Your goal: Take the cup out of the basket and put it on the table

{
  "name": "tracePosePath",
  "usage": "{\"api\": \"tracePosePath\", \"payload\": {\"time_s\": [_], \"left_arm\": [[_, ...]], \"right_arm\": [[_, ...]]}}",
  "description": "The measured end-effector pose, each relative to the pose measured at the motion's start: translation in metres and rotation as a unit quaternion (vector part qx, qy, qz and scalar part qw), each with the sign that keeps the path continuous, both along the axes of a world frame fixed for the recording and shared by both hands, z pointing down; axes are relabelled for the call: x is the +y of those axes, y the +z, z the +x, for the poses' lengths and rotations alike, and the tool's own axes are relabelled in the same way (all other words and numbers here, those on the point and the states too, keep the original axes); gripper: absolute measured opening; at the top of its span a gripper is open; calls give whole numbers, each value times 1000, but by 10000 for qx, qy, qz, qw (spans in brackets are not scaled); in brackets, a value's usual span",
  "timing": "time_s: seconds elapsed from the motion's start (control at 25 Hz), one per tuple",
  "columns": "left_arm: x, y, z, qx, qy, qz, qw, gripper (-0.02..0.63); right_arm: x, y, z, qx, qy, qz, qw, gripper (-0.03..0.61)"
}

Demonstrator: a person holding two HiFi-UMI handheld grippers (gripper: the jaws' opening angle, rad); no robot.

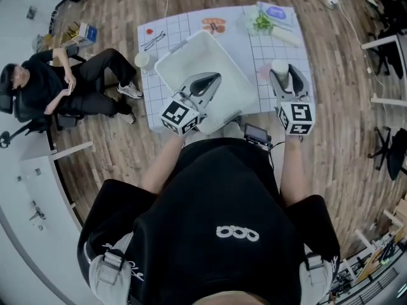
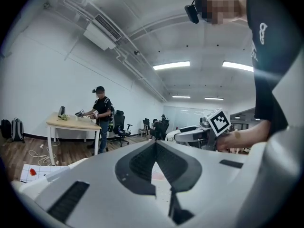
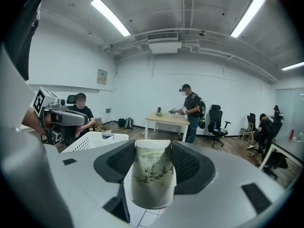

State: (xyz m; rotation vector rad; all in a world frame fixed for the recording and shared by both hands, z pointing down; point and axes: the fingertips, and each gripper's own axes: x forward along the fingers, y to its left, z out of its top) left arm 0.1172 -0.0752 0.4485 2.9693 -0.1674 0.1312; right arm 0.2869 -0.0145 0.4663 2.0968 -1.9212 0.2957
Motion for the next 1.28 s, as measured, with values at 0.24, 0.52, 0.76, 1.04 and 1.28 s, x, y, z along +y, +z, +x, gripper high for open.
{"api": "tracePosePath", "payload": {"time_s": [0.24,0.52,0.76,1.04,1.28], "left_arm": [[13,3,25,-72,193,-8,9998,6],[21,10,36,-221,212,-21,9995,6],[28,18,53,-347,235,-92,9991,6],[49,29,92,-415,422,-149,9981,6],[57,35,107,-530,469,-129,9974,6]], "right_arm": [[28,22,37,-141,368,-52,9992,242],[38,56,60,-169,468,10,9988,242],[57,109,121,-425,1004,38,9940,242],[73,193,155,-762,1149,-205,9902,242],[75,247,174,-952,1325,-449,9856,242]]}}
